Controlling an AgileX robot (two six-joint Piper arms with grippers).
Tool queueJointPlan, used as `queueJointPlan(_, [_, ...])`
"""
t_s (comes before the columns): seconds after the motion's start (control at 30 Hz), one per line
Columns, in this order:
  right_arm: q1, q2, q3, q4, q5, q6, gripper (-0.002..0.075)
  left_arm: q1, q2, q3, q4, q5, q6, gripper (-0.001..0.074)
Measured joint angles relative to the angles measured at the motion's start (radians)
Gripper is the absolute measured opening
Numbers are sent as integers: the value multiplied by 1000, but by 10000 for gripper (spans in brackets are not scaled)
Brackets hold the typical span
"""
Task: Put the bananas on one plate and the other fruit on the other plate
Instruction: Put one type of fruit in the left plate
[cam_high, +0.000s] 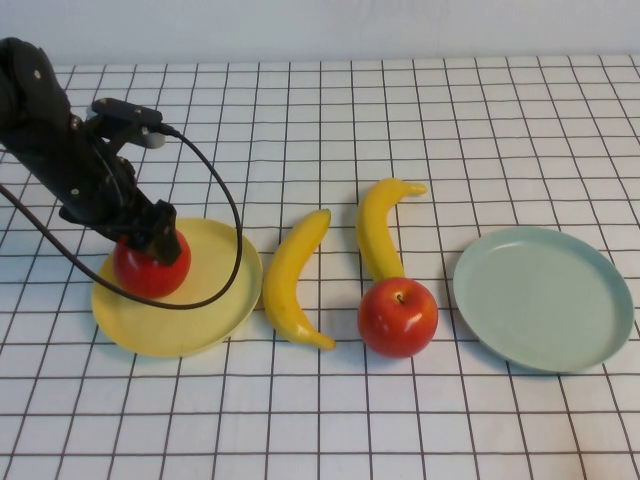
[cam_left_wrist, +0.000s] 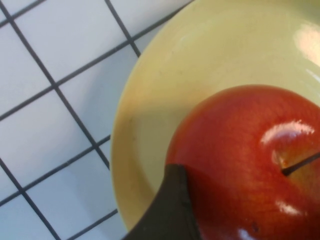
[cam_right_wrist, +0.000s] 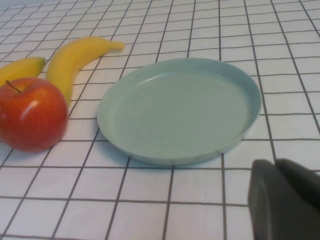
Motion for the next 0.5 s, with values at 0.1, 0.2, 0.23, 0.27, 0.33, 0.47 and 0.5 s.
queueJointPlan(0.1, [0, 0, 0, 0, 0, 0, -17, 1, 0, -4, -2, 0, -1, 589])
queueJointPlan(0.2, [0, 0, 0, 0, 0, 0, -17, 2, 2, -5, -5, 4, -3, 589])
queueJointPlan(0.23, [0, 0, 0, 0, 0, 0, -17, 2, 2, -5, -5, 4, -3, 589])
queueJointPlan(0.27, [0, 0, 0, 0, 0, 0, -17, 2, 2, -5, -5, 4, -3, 589])
queueJointPlan(0.33, [0, 0, 0, 0, 0, 0, -17, 2, 2, -5, -5, 8, -3, 589])
queueJointPlan(0.47, [0, 0, 0, 0, 0, 0, -17, 2, 2, -5, -5, 9, -3, 591])
queueJointPlan(0.5, [0, 0, 0, 0, 0, 0, -17, 2, 2, -5, -5, 9, -3, 600])
